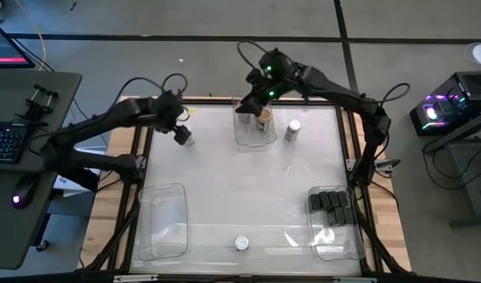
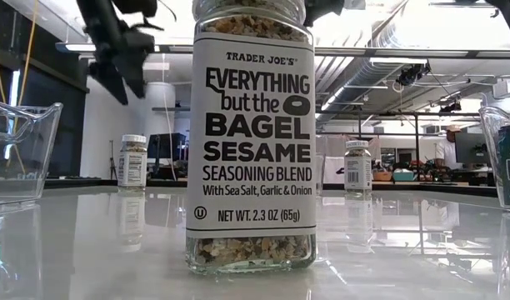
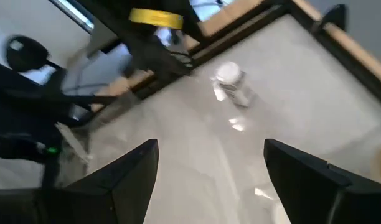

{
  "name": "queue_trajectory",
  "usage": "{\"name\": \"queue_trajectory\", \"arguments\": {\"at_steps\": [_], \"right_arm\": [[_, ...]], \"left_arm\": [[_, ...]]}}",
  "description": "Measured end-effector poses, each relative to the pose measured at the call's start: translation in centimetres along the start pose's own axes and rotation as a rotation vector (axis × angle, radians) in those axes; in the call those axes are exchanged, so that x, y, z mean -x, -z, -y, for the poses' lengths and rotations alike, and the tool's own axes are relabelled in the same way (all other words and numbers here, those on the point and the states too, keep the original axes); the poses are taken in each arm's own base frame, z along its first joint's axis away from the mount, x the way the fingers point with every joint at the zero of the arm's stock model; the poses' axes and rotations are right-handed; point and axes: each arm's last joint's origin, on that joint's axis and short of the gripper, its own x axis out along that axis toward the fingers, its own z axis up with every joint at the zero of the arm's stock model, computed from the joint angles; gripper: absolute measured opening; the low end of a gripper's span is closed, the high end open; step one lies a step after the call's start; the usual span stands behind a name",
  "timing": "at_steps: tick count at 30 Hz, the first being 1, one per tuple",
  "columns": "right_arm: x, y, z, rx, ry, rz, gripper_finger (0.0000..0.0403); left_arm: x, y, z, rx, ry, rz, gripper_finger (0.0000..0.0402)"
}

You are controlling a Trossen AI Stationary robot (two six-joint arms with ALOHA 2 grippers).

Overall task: Sort spices by type
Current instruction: Put the gold spice bottle into the top transparent bin

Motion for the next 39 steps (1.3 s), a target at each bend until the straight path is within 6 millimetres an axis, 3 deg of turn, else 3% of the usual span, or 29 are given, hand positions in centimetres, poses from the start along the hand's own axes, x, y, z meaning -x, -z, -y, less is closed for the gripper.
{"name": "queue_trajectory", "arguments": {"at_steps": [6, 11, 15, 22, 26, 29, 33, 36, 39], "right_arm": [[-1.8, 0.5, -2.5, -0.017, -0.078, 0.01, 0.0287], [-1.4, 1.1, -4.8, 0.048, -0.112, -0.018, 0.0287], [0.7, 2.2, -5.5, 0.129, 0.015, -0.075, 0.0287], [4.6, 3.7, -3.4, 0.196, 0.458, -0.219, 0.0287], [3.8, 5.5, 0.0, 0.183, 0.587, -0.382, 0.0278], [2.3, 7.1, 2.7, 0.156, 0.582, -0.419, 0.0244], [1.2, 8.6, 5.5, 0.134, 0.594, -0.415, 0.0146], [0.9, 9.2, 6.7, 0.103, 0.608, -0.396, 0.0042], [0.8, 8.7, 6.9, 0.093, 0.559, -0.339, 0.0016]], "left_arm": [[-4.0, -1.7, -1.5, -0.01, -0.049, -0.169, 0.0296], [-4.1, -2.6, -1.6, -0.107, -0.006, -0.182, 0.0296], [-3.5, -3.1, -1.5, -0.106, 0.001, -0.152, 0.0296], [-2.7, -4.0, -0.8, 0.003, 0.029, -0.022, 0.0296], [-2.5, -4.6, 0.8, 0.07, 0.083, 0.064, 0.0296], [-2.2, -4.9, 2.7, 0.08, 0.147, 0.143, 0.0296], [-1.8, -4.8, 5.0, 0.06, 0.122, 0.238, 0.0296], [-2.0, -4.3, 6.1, 0.034, 0.02, 0.269, 0.0289], [-3.0, -4.2, 7.1, 0.013, -0.045, 0.297, 0.0262]]}}
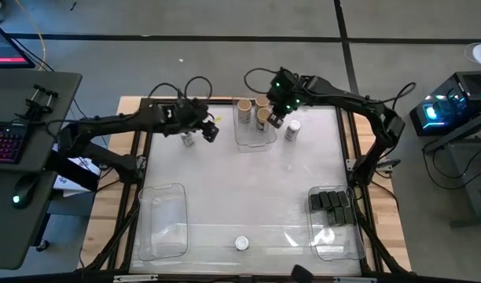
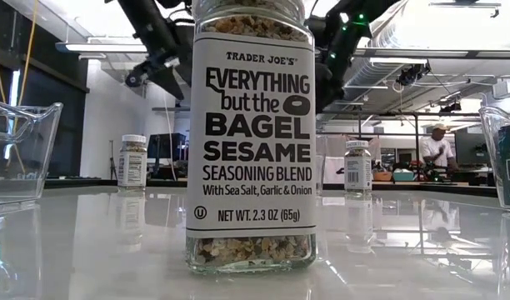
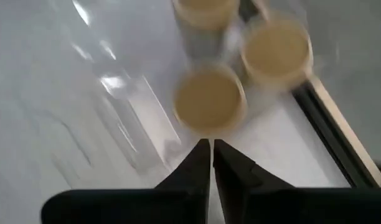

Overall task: Sort spices by type
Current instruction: Put the gold spice bottle into the top transparent bin

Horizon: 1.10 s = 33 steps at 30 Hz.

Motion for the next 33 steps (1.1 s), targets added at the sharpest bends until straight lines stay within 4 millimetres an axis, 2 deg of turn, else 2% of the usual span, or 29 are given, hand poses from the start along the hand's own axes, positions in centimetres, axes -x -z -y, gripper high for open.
{"name": "queue_trajectory", "arguments": {"at_steps": [3, 5, 8, 9, 11, 14, 17, 19, 22, 25, 33], "right_arm": [[0.5, -1.6, -0.6, -0.026, -0.079, 0.154, 0.001], [0.4, -2.8, -1.1, -0.035, -0.141, 0.238, 0.0003], [-1.1, -4.3, -1.3, -0.076, -0.175, 0.252, 0.0002], [-1.9, -4.8, -1.3, -0.091, -0.19, 0.245, 0.0002], [-3.0, -6.1, -1.4, -0.106, -0.21, 0.255, 0.0001], [-4.4, -8.1, -1.2, -0.127, -0.152, 0.27, 0.0001], [-5.8, -9.0, -0.8, -0.138, -0.092, 0.188, 0.0001], [-5.8, -9.6, -0.3, -0.13, -0.087, 0.167, 0.0001], [-6.0, -9.9, 0.3, -0.142, -0.092, 0.132, 0.0001], [-7.6, -9.5, 0.5, -0.152, -0.088, 0.076, 0.0], [-9.5, -9.4, -0.7, -0.124, -0.143, 0.052, 0.0]], "left_arm": [[-1.5, 0.2, 0.7, 0.0, -0.011, 0.007, 0.0207], [-2.3, 0.2, 1.0, 0.01, -0.01, 0.014, 0.0151], [-2.8, 0.1, 1.3, -0.002, -0.006, 0.029, 0.0044], [-2.7, 0.1, 1.2, -0.003, -0.006, 0.034, 0.0023], [-2.2, -0.2, 1.1, -0.008, 0.002, 0.06, 0.0016], [-1.2, -0.6, 0.6, -0.025, 0.002, 0.097, 0.001], [-0.2, -0.5, 0.0, -0.043, 0.0, 0.095, 0.0003], [0.5, -0.4, -0.3, -0.043, 0.002, 0.097, 0.0004], [1.2, -0.1, -0.4, -0.042, -0.007, 0.089, 0.0001], [1.6, 0.1, -0.3, -0.045, -0.02, 0.099, 0.0001], [1.8, 0.2, 0.1, -0.046, -0.012, 0.1, 0.0]]}}
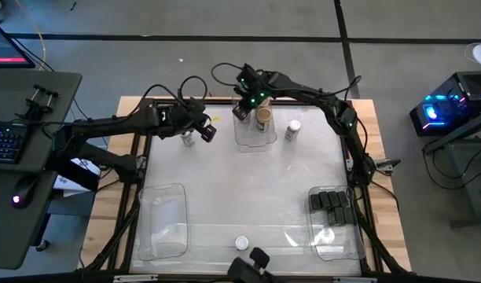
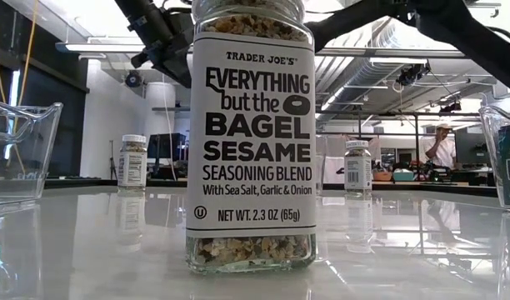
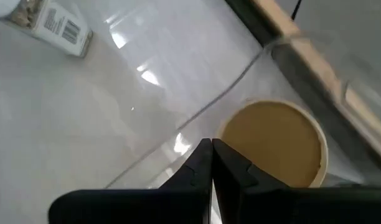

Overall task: Sort spices by type
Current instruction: Put the gold spice bottle into the top transparent bin, then adjust the gold spice bottle in the top transparent bin

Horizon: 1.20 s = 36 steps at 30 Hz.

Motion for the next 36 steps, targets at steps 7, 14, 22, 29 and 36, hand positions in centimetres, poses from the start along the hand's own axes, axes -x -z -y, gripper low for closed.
{"name": "queue_trajectory", "arguments": {"at_steps": [7, 14, 22, 29, 36], "right_arm": [[0.1, 0.0, 0.4, 0.003, 0.11, 0.01, 0.0], [0.3, 0.3, 1.2, -0.02, 0.171, -0.022, 0.0], [0.3, 0.0, 1.3, -0.014, 0.195, 0.003, 0.0], [3.8, -1.0, 0.5, 0.05, 0.17, 0.076, 0.0], [7.9, 0.1, 0.1, 0.123, 0.044, -0.024, 0.0]], "left_arm": [[0.0, 0.1, 0.0, 0.012, -0.004, -0.011, 0.0], [0.0, 0.3, -0.1, 0.001, -0.012, -0.029, 0.0], [0.0, 0.3, -0.1, 0.0, -0.014, -0.029, 0.0], [0.0, 0.3, -0.1, -0.009, -0.016, -0.028, 0.0], [0.0, 0.3, -0.2, -0.027, -0.02, -0.028, 0.0]]}}
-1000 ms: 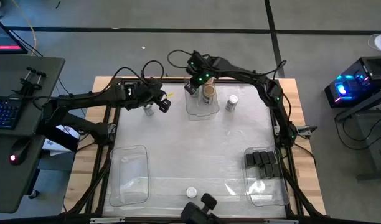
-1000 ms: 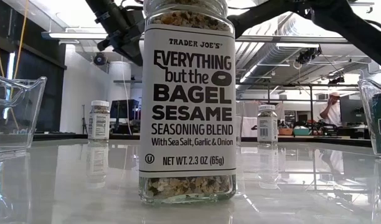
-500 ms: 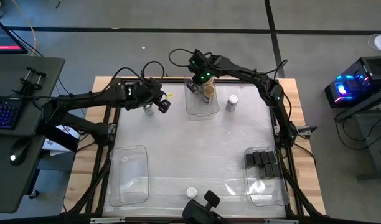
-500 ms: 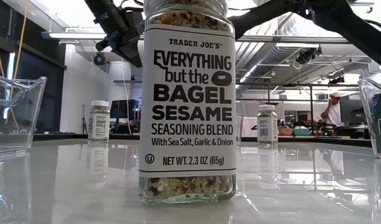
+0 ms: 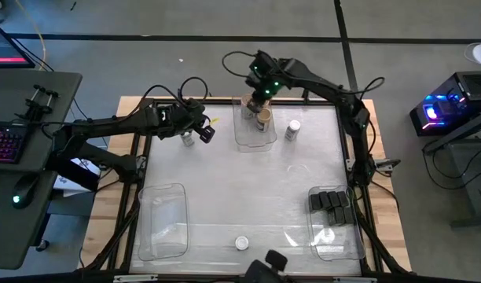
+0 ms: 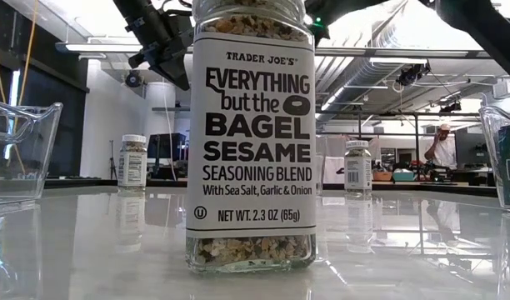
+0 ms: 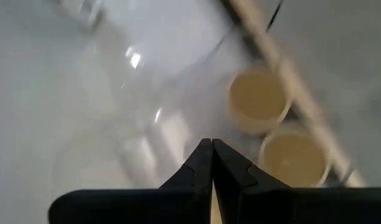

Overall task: Sort spices by type
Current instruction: Adjust the gold spice bottle in the top transparent bin

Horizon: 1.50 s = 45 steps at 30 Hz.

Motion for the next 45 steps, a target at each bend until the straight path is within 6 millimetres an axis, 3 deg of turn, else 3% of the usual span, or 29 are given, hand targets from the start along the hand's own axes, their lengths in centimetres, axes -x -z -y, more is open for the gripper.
{"name": "queue_trajectory", "arguments": {"at_steps": [5, 12, 18, 32, 45], "right_arm": [[-1.2, 2.2, -0.5, 0.031, -0.093, -0.181, 0.0], [-3.5, 3.3, 0.0, 0.022, -0.049, -0.214, 0.0], [-3.5, 3.7, 0.4, 0.032, 0.045, -0.258, 0.0], [-3.4, 3.8, 0.9, 0.013, 0.079, -0.268, 0.0], [-3.2, 3.8, 2.6, -0.068, 0.117, -0.25, 0.0]], "left_arm": [[0.0, 0.0, 0.0, -0.001, 0.0, -0.001, 0.0], [0.0, 0.2, -0.1, -0.011, -0.016, -0.016, 0.0], [-0.1, 0.2, -0.3, -0.034, -0.029, -0.016, 0.0], [-0.5, -0.1, -1.2, -0.018, -0.054, -0.025, 0.0], [-0.5, -0.1, -1.1, -0.026, -0.026, -0.036, 0.0]]}}
